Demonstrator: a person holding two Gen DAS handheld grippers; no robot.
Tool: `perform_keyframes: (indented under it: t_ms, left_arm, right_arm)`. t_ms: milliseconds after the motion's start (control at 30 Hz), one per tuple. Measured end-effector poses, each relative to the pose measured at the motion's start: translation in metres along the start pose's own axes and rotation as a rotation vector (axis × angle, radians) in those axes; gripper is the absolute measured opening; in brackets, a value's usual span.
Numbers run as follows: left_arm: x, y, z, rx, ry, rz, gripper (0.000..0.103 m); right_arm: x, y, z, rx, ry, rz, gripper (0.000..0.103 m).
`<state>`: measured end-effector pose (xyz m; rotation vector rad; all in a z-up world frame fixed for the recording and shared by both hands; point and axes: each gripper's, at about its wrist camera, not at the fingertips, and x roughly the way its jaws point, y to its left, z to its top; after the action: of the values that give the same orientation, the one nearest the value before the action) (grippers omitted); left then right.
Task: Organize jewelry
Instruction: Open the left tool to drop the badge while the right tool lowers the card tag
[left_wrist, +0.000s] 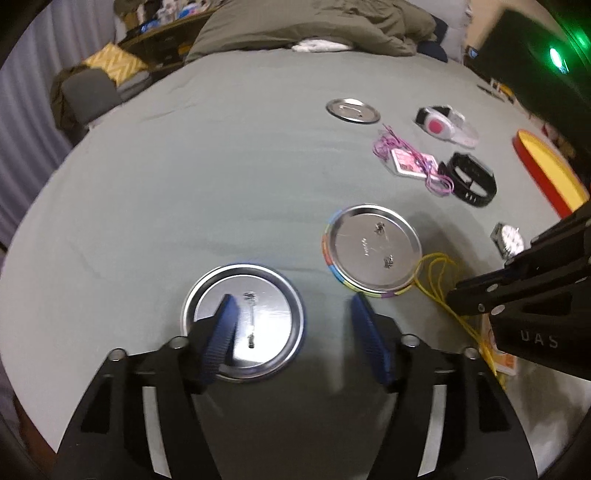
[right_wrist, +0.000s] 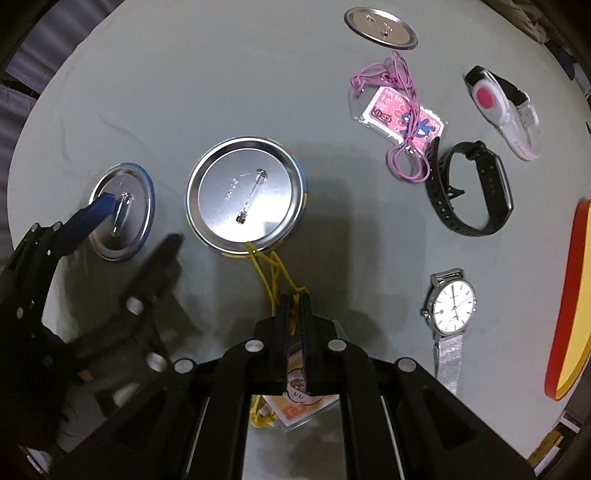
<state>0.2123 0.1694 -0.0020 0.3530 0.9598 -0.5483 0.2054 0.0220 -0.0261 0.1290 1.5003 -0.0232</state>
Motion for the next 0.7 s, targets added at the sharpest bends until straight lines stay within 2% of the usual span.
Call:
perform_keyframes:
  t_ms: [133, 267, 333, 367, 433, 500, 567, 700]
  left_arm:
    - [0.002, -0.01, -0.003, 0.046, -0.025, 0.04, 0.076]
    - [0.001, -0.006, -0.003, 0.034, -0.034, 0.03, 0.083]
    - [0.001, -0.005, -0.002, 0.03, -0.035, 0.028, 0.09]
    - [0.001, -0.005, -0.003, 0.032, -0.036, 0.039, 0.092]
    - [0.0, -0.005, -0.003, 0.036, -0.046, 0.047, 0.093]
    - [-0.002, -0.007, -0.003, 0.045, -0.057, 0.042, 0.094]
    - [-0.006, -0.007, -0.004, 0.041, -0.072, 0.051, 0.095]
    - [-0.012, -0.004, -0.003, 0.023, -0.086, 0.051, 0.097]
  right_arm:
    - [-0.002, 0.003, -0.006, -0.022, -0.025, -0.007, 0.006]
    - [-0.004, 0.004, -0.015, -0.034, -0.039, -0.009, 0.007]
    - [0.0, 0.001, -0.021, -0.038, -0.032, 0.0, 0.011]
    - [-0.001, 0.001, -0.022, -0.04, -0.028, 0.009, 0.015]
    - [-0.003, 0.001, -0.024, -0.036, -0.022, 0.028, 0.031]
    - [-0.01, -0.002, -0.026, -0.018, -0.042, 0.051, 0.062]
    - [-0.017, -0.007, -0.028, -0.001, -0.065, 0.063, 0.067]
    - [-0.02, -0.013, -0.031, 0.02, -0.046, 0.121, 0.067]
